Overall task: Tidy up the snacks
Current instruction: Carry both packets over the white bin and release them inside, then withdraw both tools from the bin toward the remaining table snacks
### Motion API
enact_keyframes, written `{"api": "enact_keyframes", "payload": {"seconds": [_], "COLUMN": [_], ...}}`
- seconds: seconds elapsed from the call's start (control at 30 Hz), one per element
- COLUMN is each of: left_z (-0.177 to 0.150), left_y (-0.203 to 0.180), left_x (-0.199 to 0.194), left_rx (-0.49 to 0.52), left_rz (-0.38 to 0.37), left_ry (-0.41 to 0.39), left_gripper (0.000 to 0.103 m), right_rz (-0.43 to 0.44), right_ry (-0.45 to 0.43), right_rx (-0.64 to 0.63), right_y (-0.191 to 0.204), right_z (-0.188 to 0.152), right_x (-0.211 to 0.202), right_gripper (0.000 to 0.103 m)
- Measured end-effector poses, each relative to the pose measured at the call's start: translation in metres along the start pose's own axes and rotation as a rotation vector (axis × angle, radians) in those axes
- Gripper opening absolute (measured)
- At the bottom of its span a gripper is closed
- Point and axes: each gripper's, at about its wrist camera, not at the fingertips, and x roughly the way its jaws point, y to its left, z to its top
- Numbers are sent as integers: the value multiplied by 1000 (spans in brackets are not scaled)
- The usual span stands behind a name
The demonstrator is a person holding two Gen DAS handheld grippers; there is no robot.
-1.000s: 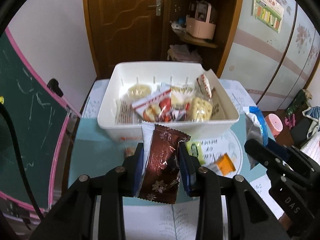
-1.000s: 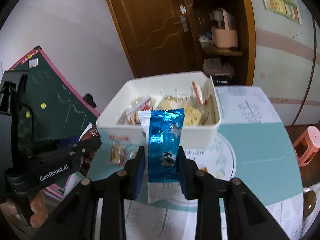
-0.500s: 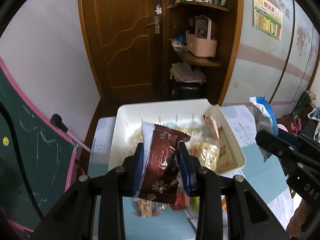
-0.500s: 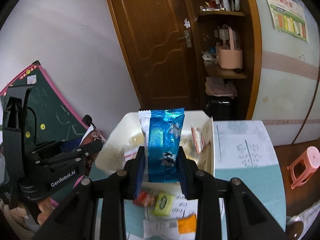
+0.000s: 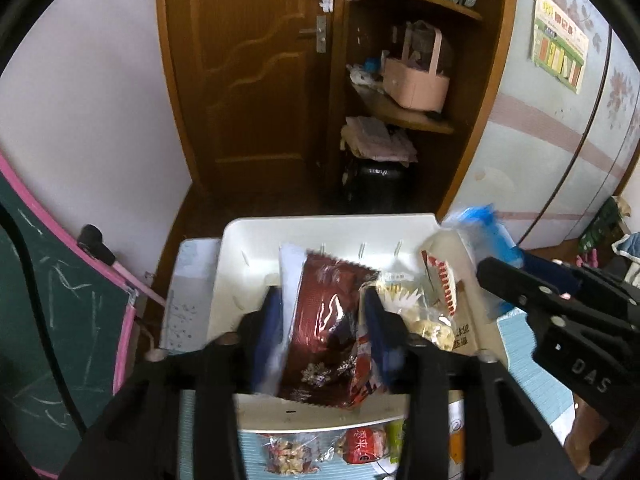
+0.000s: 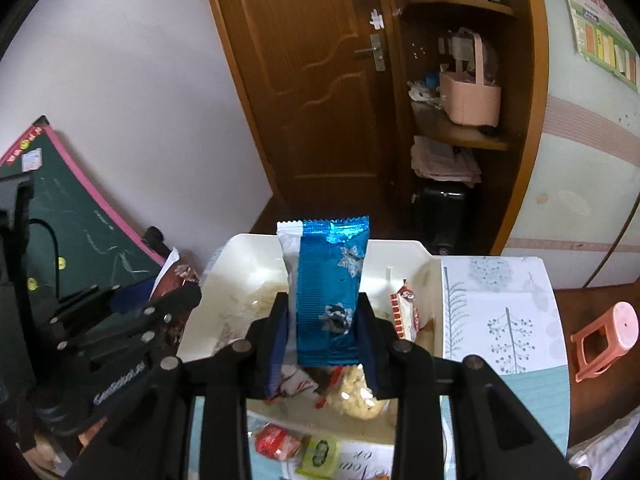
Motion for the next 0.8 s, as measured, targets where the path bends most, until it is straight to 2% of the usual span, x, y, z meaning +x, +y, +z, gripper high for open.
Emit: {"api": "enact_keyframes", "payload": {"seconds": [0.03,0.07,0.13,0.3,0.43,0.8], "left_z": [-1,-3,-7,-15,-22,-38], "left_y": [2,5,10,22,26,11], "left_x": [5,8,10,20,19,-16], "left_rx": [-8,-21,-40,-68,-66,-36], "left_rz": [4,12,15,22,29,25], "left_ry": [11,8,-6,37,42,30], "left_gripper": [87,91,92,92,92,92], "right_rz": [-18,-29,-35,-37,-32,-30], "right_ry": [14,24,33,43,51,26], "right_rx": [0,2,2,10,23,10], "right_y": [-1,-2,-5,-11,-14,-4], "right_z": [0,0,-4,-12,-18,-35], "right_x": [6,11,15,16,13,-22], "right_gripper": [43,49,50,53,53,53]}}
